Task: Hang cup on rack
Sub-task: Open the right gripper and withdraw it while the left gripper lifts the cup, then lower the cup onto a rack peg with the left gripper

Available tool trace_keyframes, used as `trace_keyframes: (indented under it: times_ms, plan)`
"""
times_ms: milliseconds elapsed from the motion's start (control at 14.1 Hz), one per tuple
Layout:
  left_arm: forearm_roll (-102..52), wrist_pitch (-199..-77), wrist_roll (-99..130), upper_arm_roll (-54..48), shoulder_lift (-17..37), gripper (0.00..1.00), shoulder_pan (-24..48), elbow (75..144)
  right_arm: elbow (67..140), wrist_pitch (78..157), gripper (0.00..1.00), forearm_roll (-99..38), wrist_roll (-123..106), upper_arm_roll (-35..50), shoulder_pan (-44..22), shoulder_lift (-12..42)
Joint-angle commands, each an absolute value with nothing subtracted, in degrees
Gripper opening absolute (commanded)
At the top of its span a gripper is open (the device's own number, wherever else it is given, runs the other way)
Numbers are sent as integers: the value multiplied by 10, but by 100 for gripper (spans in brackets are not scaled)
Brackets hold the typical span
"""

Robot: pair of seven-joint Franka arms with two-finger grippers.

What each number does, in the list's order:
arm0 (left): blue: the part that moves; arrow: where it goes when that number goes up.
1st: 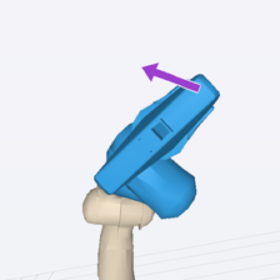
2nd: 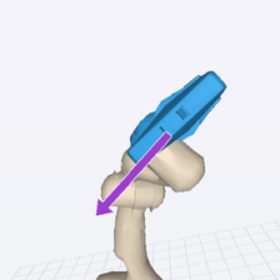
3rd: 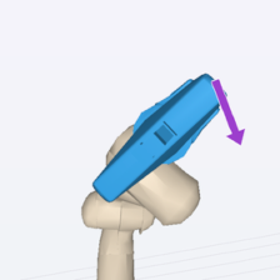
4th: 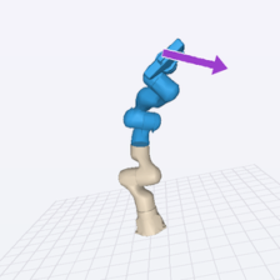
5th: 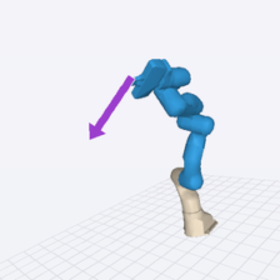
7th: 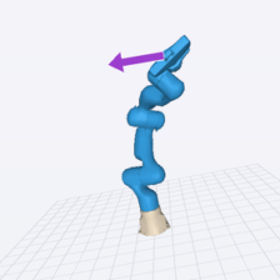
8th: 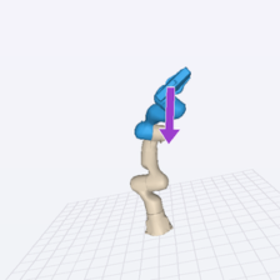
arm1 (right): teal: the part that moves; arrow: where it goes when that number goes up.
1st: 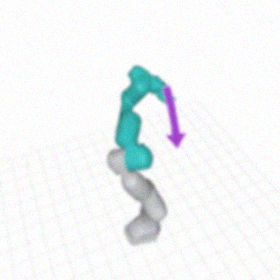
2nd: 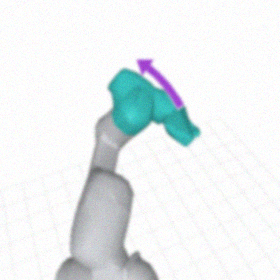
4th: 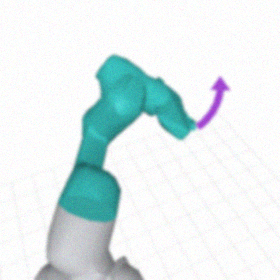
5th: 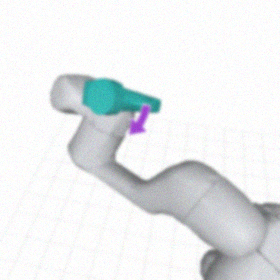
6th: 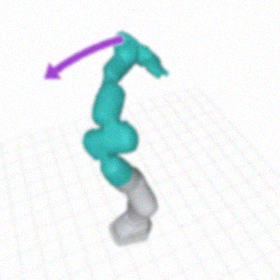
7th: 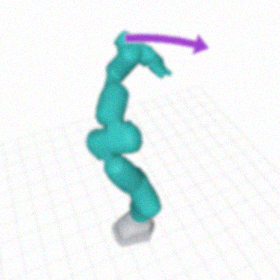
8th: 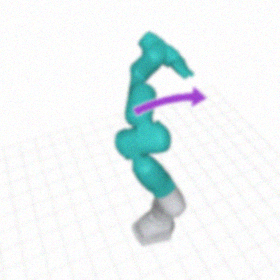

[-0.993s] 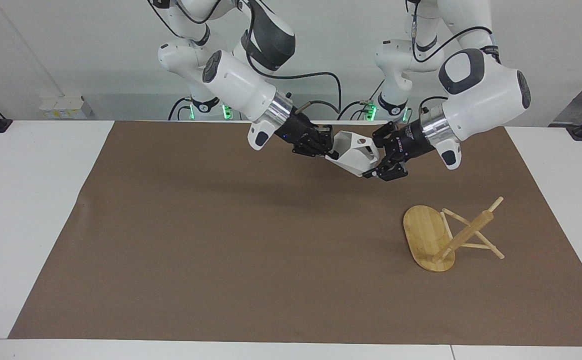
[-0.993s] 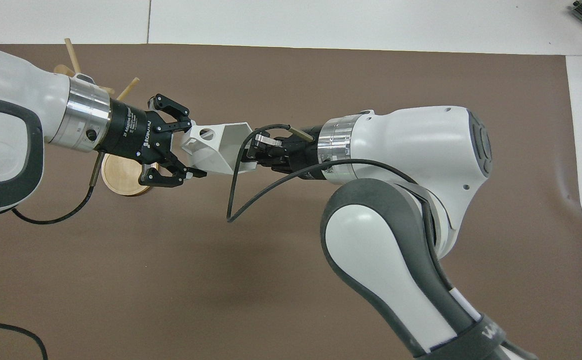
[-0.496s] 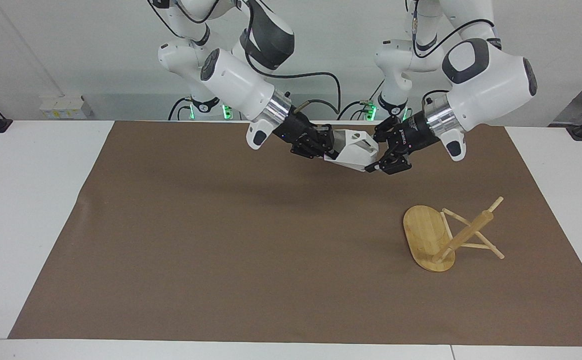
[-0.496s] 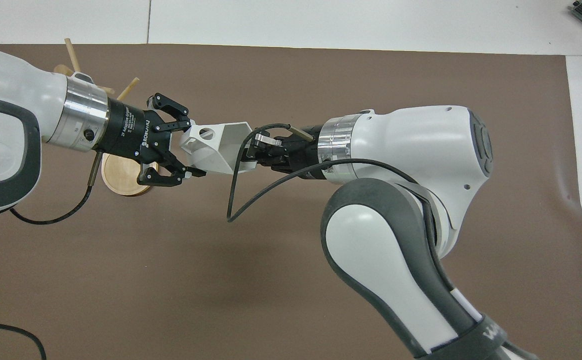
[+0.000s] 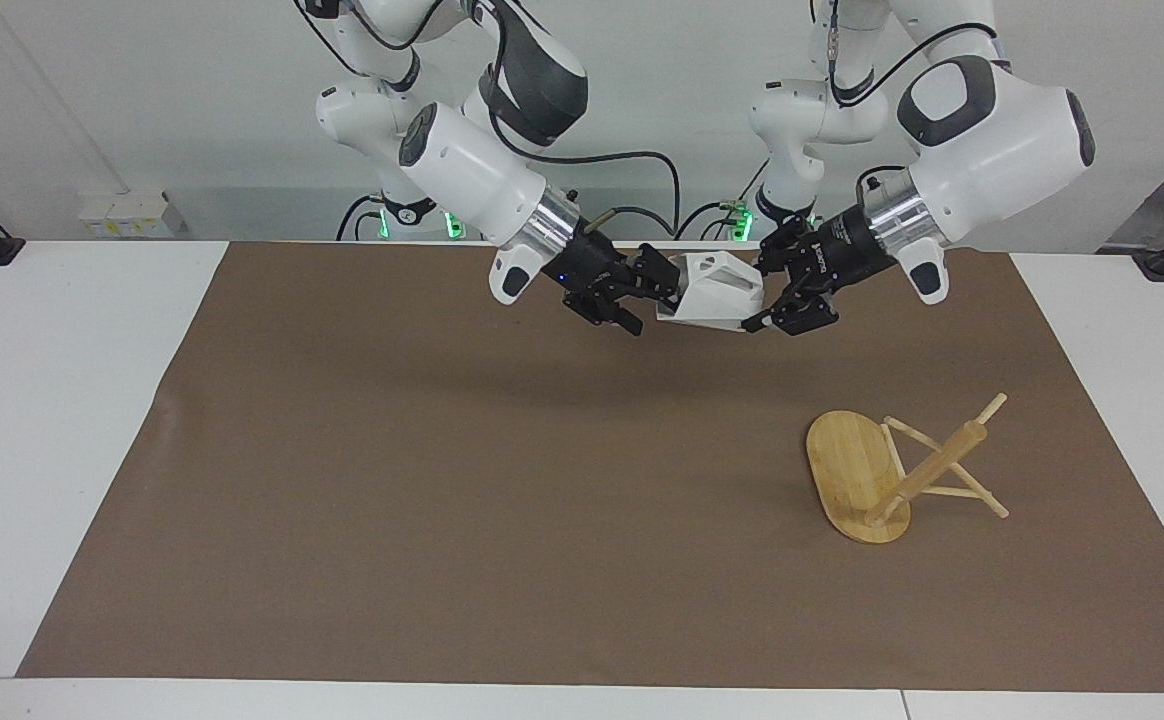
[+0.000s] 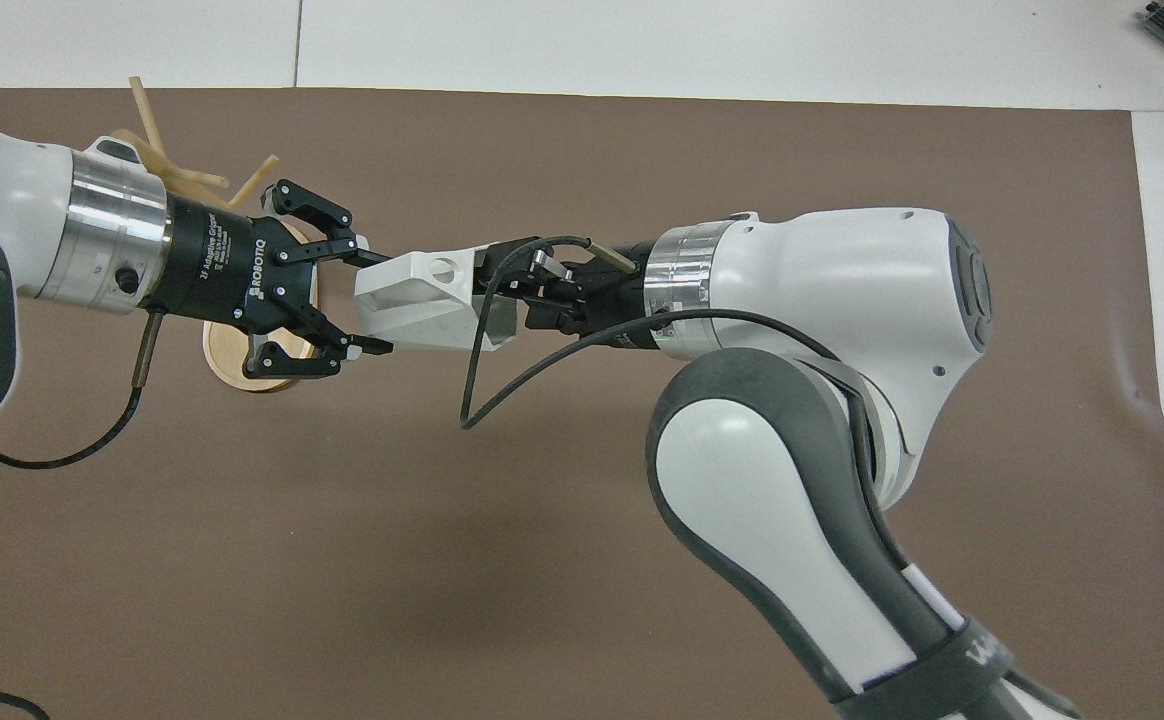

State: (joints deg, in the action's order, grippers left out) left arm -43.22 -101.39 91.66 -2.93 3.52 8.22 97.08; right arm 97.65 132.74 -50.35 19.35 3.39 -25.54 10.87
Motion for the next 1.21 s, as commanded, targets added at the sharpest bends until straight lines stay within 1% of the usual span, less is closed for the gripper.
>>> trace_keyframes:
  times_ms: [0, 142, 284, 426, 567, 709, 851, 922, 1135]
  plan:
    - [-437, -1005, 948, -30, 15, 0, 66, 991, 976, 1333, 100, -498, 180, 35, -249, 109]
    - [-431, -1026, 965, -30, 15, 0, 67, 996, 978, 1332, 100, -496, 182, 33, -239, 104]
    - [-427, -1086, 1018, -31, 13, 0, 72, 1013, 983, 1322, 100, -474, 182, 33, -217, 90]
    - [-397, -1108, 1040, -32, 11, 0, 90, 1026, 1009, 1303, 100, -441, 183, 33, -191, 55]
    - [-393, -1169, 1097, -32, 9, 0, 91, 1038, 1031, 1239, 100, -391, 182, 33, -140, 22]
    - [-393, -1216, 1131, -33, 11, 0, 92, 1050, 1027, 1148, 100, -337, 182, 33, -88, 4]
    - [-393, -1244, 1166, -33, 14, 0, 91, 1054, 1027, 1084, 100, -280, 181, 33, -40, -24]
    - [-392, -1263, 1186, -32, 16, 0, 91, 1058, 1025, 1065, 100, -233, 179, 33, -26, -36]
    - [-391, -1298, 1227, -32, 15, 0, 95, 1079, 1022, 1063, 100, -50, 132, 33, -19, -55]
